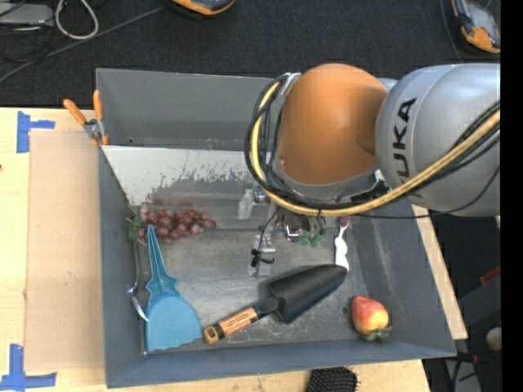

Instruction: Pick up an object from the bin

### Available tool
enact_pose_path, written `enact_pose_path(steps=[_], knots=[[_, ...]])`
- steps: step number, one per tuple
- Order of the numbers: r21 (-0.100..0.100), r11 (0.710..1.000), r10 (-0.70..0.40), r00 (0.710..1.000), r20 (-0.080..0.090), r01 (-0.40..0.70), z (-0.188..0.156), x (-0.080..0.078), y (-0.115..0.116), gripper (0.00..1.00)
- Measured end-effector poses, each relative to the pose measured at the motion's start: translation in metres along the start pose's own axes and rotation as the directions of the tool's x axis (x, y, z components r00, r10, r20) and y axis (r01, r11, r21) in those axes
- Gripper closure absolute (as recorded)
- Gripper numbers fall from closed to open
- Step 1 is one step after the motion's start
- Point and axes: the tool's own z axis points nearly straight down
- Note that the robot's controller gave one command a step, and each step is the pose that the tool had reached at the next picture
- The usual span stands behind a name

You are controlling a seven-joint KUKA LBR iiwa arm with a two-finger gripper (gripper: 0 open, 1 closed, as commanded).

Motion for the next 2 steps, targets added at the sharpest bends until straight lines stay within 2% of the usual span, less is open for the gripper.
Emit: enact_pose_path(steps=[1, 2], knots=[[0.000, 1.000, 0.003, 1.000, 0.004, -0.003, -0.002, -0.001, -0.001, 0.00], [0.000, 0.998, -0.065, 0.998, 0.002, 0.065, 0.030, 0.042, -0.056, 0.00]])
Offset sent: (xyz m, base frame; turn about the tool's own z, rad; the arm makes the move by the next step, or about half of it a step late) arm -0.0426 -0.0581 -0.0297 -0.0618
